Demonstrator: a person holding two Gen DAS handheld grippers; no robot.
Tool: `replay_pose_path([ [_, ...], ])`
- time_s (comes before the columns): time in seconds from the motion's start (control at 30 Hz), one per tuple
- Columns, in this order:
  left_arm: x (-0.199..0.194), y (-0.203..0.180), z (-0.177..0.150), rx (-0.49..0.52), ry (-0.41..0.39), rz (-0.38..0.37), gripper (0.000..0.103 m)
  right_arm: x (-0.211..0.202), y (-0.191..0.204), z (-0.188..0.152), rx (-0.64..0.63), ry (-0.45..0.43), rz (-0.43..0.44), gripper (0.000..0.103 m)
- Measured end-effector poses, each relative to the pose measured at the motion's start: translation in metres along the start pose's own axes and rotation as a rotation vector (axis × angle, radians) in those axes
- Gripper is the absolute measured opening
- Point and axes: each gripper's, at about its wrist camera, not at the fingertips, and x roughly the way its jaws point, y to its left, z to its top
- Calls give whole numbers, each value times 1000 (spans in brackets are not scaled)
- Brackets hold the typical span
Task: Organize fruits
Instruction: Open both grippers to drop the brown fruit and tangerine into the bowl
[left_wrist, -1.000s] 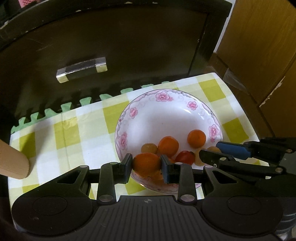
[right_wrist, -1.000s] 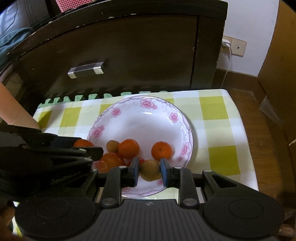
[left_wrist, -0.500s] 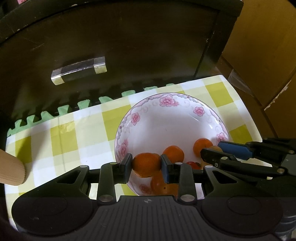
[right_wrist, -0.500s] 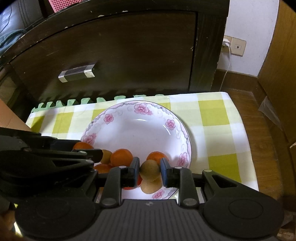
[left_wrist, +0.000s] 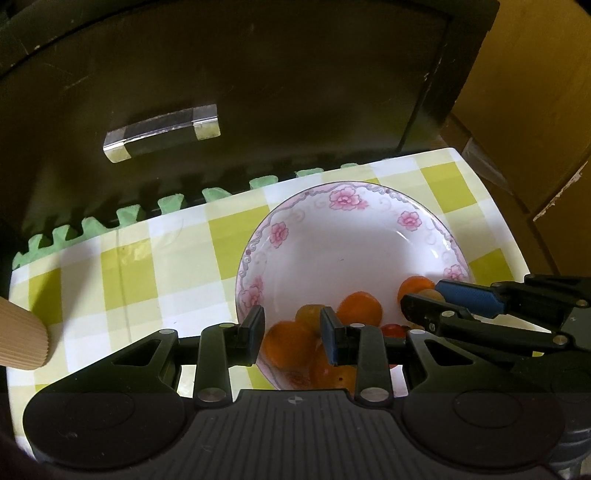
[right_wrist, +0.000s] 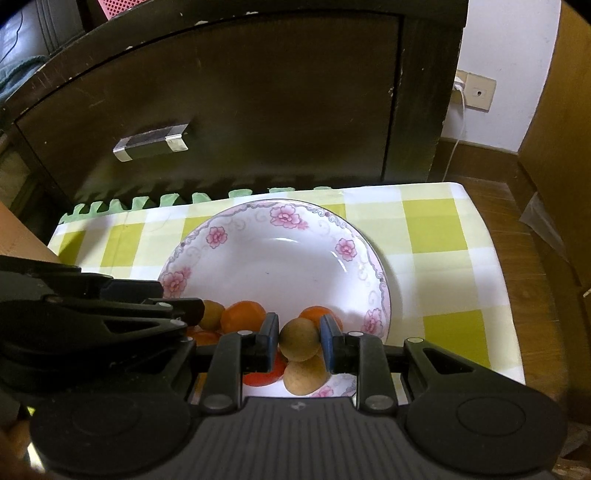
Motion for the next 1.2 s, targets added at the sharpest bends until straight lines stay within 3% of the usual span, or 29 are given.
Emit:
replay_pose_path([
  [0.47, 2, 5, 0, -2, 1, 17, 42, 6, 3, -1, -8, -5, -6, 24],
  [1.2, -7, 12, -2, -21, -18, 42, 54, -1, 7, -1, -8, -30, 0, 24],
])
